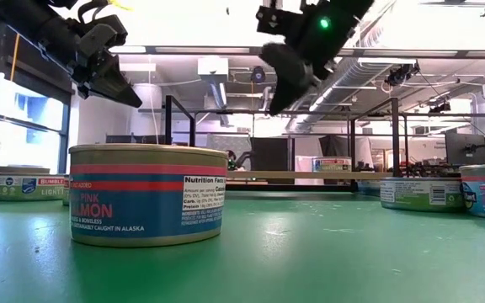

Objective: Stack canned seafood by type on shelf
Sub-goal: Put the blue/pink tuna can on the shelf

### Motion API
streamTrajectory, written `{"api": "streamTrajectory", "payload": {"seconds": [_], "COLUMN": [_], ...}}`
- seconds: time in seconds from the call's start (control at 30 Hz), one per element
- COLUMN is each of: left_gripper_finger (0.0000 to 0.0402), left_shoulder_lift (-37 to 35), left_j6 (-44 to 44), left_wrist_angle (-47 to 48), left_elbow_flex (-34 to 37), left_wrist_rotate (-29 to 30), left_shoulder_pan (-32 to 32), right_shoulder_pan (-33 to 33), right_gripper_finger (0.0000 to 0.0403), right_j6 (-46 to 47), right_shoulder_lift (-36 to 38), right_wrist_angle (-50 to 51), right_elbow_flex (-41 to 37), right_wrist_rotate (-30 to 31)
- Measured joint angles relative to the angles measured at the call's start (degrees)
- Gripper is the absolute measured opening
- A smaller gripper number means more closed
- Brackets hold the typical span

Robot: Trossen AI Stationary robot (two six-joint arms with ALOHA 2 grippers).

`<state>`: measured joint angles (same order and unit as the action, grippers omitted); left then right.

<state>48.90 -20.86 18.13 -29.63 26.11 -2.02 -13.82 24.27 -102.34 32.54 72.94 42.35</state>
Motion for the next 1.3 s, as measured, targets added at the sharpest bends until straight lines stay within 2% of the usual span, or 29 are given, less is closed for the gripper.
{"api": "streamTrajectory", "payload": {"seconds": [0.07, 0.17, 0.37, 0.43, 0.53, 0.67, 0.8, 0.93, 1.03, 1.1, 1.17, 1.23, 1.3], "left_gripper_finger": [0.0, 0.0, 0.0, 0.0, 0.0, 0.0, 0.0, 0.0, 0.0, 0.0, 0.0, 0.0, 0.0], "left_shoulder_lift": [0.0, 0.0, 0.0, 0.0, 0.0, 0.0, 0.0, 0.0, 0.0, 0.0, 0.06, 0.11, 0.11], "left_j6": [0.01, 0.01, 0.44, 3.25, 9.93, 17.55, 18.99, 18.16, 18.16, 18.0, 16.16, 12.67, 9.28], "left_wrist_angle": [0.01, 0.0, -0.1, -0.77, -1.56, -1.69, -2.14, -2.2, -2.07, -2.02, -2.07, -2.13, -3.64], "left_elbow_flex": [0.0, -0.02, -0.02, -0.02, -0.02, -0.02, -0.02, -0.02, -0.02, -0.02, -0.02, -0.02, -0.02], "left_wrist_rotate": [0.0, 0.0, 0.02, 0.1, 0.13, 0.1, 0.07, 0.02, 0.02, 0.0, -0.02, -0.04, -0.01], "left_shoulder_pan": [0.0, -0.01, 0.0, 0.07, 0.15, 0.15, 0.13, 0.16, 0.24, 0.24, 0.23, 0.15, 0.21], "right_shoulder_pan": [-1.15, -2.99, -6.16, -6.83, -7.63, -8.59, -9.88, -11.35, -13.27, -15.87, -19.85, -24.01, -27.26], "right_gripper_finger": [0.0, 0.0, 0.0, 0.0, 0.0006, 0.0043, 0.0107, 0.0177, 0.0215, 0.0227, 0.023, 0.0231, 0.0232], "right_j6": [-0.09, -1.86, -7.35, -10.0, -11.78, -11.88, -11.67, -9.41, -3.13, 1.19, 5.85, 11.19, 16.42], "right_shoulder_lift": [-0.03, -0.03, -0.07, -0.07, -0.07, -0.11, 0.45, 1.56, 2.12, 2.5, 2.75, 2.7, 2.64], "right_wrist_angle": [-2.9, -10.64, -37.76, -44.9, -46.3, -37.39, -24.01, -3.83, 12.15, 20.0, 24.56, 24.6, 23.0], "right_elbow_flex": [-2.41, -5.88, -11.78, -13.62, -14.1, -9.94, -3.01, 6.58, 14.04, 17.16, 17.2, 14.59, 10.57], "right_wrist_rotate": [0.01, -3.47, -12.38, -14.85, -15.27, -14.9, -14.9, -14.83, -12.41, -9.24, -3.29, 3.97, 8.34]}}
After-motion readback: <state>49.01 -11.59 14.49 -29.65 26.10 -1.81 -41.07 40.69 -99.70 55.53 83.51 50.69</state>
